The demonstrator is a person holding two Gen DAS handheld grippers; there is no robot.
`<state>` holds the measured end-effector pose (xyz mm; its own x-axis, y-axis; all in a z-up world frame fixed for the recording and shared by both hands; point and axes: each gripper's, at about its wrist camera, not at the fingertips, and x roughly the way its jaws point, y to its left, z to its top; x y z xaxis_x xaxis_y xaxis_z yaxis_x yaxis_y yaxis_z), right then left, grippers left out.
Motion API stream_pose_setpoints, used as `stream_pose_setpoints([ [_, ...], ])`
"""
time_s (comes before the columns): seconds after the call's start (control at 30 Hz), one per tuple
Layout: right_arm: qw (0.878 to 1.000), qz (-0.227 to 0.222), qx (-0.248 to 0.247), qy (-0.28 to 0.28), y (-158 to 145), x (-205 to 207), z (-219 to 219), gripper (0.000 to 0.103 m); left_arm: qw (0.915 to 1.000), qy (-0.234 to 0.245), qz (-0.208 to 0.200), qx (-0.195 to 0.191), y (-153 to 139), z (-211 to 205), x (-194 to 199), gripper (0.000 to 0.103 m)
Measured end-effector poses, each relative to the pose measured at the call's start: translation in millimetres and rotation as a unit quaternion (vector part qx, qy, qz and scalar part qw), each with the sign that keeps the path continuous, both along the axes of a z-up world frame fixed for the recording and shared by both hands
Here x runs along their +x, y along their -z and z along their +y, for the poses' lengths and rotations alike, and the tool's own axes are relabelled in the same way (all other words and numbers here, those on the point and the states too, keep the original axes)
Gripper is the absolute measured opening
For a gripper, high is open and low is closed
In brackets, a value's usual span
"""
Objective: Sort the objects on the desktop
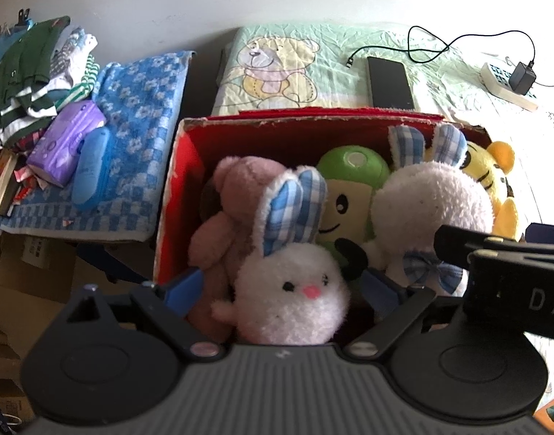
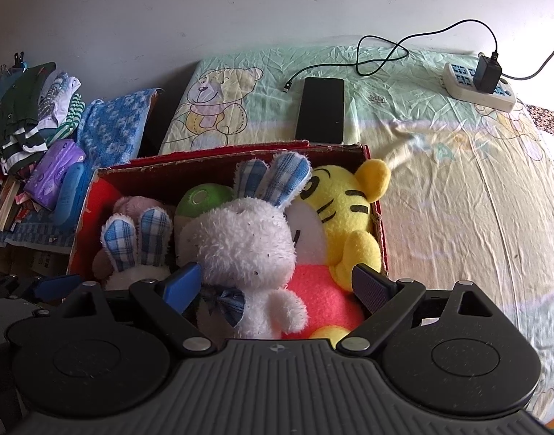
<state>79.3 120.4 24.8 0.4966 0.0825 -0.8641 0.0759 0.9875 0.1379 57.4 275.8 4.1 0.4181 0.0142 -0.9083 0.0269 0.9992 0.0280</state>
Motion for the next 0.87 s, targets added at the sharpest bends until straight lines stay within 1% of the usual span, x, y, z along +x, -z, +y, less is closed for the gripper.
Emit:
stream_pose_setpoints([
  [0.17,1.0,0.002,0.0,-0.001,0.6,-3.0,-1.5,0.092,1.0,0.003,-0.002,0.001,0.7,-2.2,-3.3,0.092],
  [0.4,1.0,-0.001,0.019,0.014,-0.4,-7.9,-10.6,0.092,1.0,0.007,-0.007,-0.002,-0.1,-3.6,-5.2,0.091],
  [0.5,1.0,-0.001,0.02,0.012,0.1,-8.3,-8.5,0.092,0.9999,0.009,-0.013,0.004,0.1,-6.0,-6.0,0.091],
  [0.73,1.0,-0.004,0.016,0.003,0.2,-9.0,-3.8,0.092,0.9998,0.012,-0.015,-0.003,1.6,-3.6,-4.4,0.091],
  [0.83,1.0,-0.008,0.019,0.009,-0.4,-8.6,-6.2,0.092,0.9996,0.006,-0.025,0.007,1.2,-3.9,-4.4,0.09],
  [0.87,1.0,-0.009,0.02,0.012,-0.3,-8.4,-7.4,0.092,0.9997,0.006,-0.025,0.005,0.9,-3.7,-3.8,0.09],
])
